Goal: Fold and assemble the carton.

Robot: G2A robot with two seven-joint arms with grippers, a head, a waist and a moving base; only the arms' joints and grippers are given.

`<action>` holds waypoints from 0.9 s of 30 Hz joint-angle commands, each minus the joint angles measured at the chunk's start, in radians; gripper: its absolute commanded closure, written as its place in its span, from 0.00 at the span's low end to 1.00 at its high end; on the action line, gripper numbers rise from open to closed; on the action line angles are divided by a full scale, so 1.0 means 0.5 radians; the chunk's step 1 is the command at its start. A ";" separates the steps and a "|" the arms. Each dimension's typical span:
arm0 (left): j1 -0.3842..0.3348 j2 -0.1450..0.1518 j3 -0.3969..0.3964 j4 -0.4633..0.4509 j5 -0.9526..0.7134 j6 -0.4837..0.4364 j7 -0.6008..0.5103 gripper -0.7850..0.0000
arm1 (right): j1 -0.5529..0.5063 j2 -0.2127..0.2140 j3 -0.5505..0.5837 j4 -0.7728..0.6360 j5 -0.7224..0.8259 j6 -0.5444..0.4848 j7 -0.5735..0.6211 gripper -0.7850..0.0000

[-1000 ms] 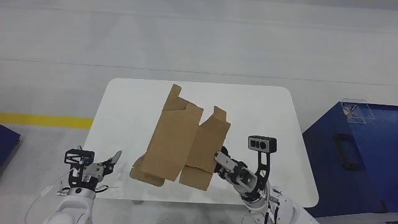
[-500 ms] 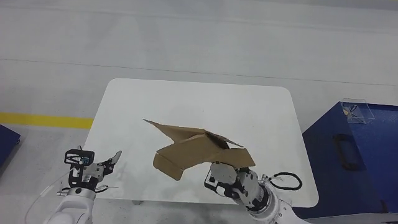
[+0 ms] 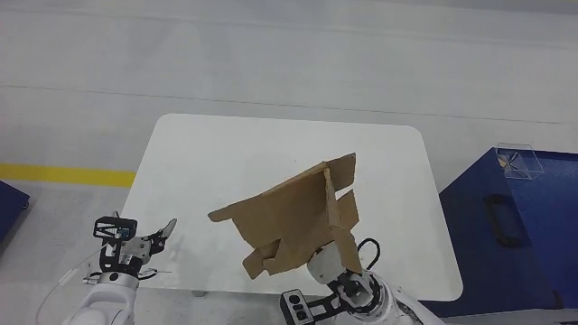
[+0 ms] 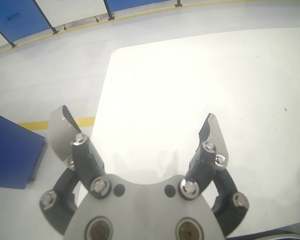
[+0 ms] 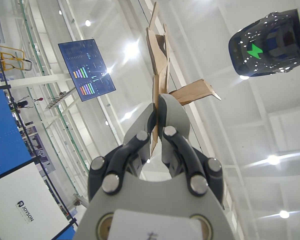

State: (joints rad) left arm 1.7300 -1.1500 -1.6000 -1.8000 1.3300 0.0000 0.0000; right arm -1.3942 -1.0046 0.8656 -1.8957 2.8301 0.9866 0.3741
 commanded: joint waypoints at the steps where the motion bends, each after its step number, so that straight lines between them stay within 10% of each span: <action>1: 0.000 0.000 0.000 0.000 0.000 0.000 0.000 0.00 | -0.004 -0.007 0.089 -0.018 -0.183 -0.135 0.033 1.00; 14: 0.000 0.000 0.000 0.000 0.000 0.000 0.000 0.00 | -0.371 -0.043 0.632 -0.149 -2.648 -2.231 0.913 1.00; 27: 0.000 0.000 0.000 0.000 0.000 0.000 0.000 0.00 | -0.246 -0.098 0.535 0.414 -3.887 -2.900 0.746 1.00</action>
State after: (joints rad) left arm 1.7300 -1.1500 -1.6000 -1.8000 1.3300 0.0000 0.0000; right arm -1.5271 -1.0488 1.1532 -1.7139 0.9307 -0.4453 0.7604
